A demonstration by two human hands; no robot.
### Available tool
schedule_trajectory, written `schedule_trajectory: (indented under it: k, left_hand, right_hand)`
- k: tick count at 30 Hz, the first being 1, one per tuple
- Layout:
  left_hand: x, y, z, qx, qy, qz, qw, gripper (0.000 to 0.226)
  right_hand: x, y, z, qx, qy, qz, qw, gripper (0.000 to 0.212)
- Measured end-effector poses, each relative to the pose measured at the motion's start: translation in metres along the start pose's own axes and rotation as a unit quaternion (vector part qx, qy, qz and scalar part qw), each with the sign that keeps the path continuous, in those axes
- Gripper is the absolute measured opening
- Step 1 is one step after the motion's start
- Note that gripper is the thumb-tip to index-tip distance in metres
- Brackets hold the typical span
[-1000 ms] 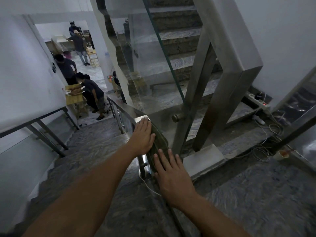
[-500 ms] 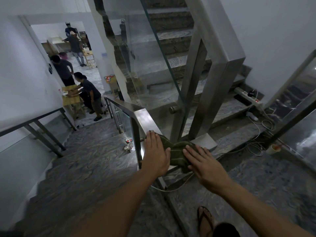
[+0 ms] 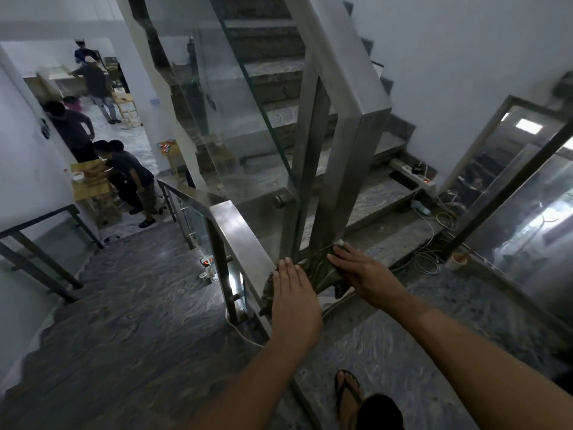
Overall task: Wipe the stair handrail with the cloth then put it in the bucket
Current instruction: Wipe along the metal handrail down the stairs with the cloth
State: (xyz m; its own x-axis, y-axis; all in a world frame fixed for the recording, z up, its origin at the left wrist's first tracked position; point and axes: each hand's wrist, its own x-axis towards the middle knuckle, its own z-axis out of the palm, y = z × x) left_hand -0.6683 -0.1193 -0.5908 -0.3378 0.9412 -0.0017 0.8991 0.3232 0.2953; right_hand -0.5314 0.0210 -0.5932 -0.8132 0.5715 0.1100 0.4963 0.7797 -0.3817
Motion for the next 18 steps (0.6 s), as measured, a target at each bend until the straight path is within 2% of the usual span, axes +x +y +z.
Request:
schedule_trajectory:
  k: [5, 10, 18]
  left_hand:
    - [0.016, 0.024, 0.006, 0.033, 0.006, 0.065, 0.997, 0.064]
    - [0.037, 0.035, 0.007, 0.034, -0.013, 0.161, 0.986, 0.063]
    - [0.088, 0.064, 0.010, 0.111, -0.124, 0.267, 0.949, 0.064]
  right_hand:
    - [-0.003, 0.015, -0.012, 0.012, 0.024, 0.055, 0.998, 0.050]
    - [-0.021, 0.019, -0.034, 0.002, 0.077, 0.091, 0.993, 0.031]
    - [-0.083, 0.052, -0.042, 0.006, 0.094, 0.174, 0.980, 0.032]
